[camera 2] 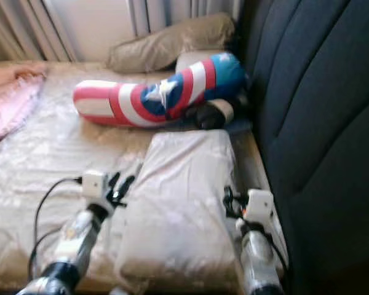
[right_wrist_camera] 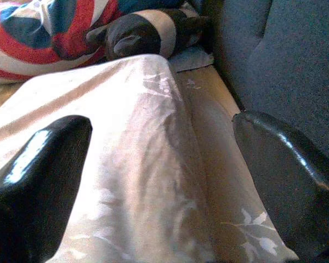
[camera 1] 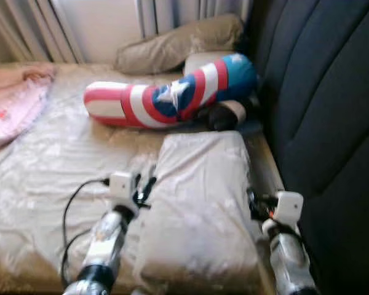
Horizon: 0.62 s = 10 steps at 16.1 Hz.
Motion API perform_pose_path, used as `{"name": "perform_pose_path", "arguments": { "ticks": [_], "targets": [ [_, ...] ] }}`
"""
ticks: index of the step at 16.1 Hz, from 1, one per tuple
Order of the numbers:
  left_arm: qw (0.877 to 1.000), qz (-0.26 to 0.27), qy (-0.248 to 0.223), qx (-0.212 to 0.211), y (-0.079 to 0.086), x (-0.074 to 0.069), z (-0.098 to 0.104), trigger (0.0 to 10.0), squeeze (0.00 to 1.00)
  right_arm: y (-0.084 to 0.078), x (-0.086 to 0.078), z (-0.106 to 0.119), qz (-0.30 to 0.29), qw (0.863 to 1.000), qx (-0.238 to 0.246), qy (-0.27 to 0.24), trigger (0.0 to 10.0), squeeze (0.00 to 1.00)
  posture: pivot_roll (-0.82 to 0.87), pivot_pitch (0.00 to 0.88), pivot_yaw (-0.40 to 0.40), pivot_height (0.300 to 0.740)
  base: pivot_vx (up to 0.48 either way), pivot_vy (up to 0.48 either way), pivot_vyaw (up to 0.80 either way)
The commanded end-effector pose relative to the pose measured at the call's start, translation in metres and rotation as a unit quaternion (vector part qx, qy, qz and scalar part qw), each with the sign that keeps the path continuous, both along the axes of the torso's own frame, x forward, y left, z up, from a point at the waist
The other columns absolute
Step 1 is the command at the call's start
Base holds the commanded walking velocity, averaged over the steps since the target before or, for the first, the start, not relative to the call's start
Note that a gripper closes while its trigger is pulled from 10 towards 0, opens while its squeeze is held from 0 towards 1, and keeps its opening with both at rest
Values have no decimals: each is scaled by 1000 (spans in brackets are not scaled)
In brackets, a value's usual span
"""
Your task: Clean up the room
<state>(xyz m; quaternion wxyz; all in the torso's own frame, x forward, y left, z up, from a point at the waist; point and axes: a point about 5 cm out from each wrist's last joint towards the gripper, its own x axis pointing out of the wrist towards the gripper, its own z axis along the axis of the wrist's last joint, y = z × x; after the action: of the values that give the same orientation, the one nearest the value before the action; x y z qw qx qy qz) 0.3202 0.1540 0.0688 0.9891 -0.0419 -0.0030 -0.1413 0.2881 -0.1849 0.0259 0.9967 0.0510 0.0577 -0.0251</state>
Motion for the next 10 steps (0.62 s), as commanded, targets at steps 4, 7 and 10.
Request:
{"name": "perform_pose_path", "arguments": {
  "ticks": [4,7,10],
  "targets": [
    [1000,-13,16,4,-4,-3,-6,10000,0,-4,-6,-7,-15,1000,14,17,10000,0,-17,19,-35,656,255,0,178],
    [999,-26,30,3,-9,-4,-9,10000,0,-3,-6,-9,-10,999,26,25,10000,0,-17,27,-33,656,0,0,0],
    [997,-18,74,-32,-11,0,-17,10000,0,-1,1,-12,0,998,18,61,10000,0,-18,50,-31,656,0,0,0]
  ]
}}
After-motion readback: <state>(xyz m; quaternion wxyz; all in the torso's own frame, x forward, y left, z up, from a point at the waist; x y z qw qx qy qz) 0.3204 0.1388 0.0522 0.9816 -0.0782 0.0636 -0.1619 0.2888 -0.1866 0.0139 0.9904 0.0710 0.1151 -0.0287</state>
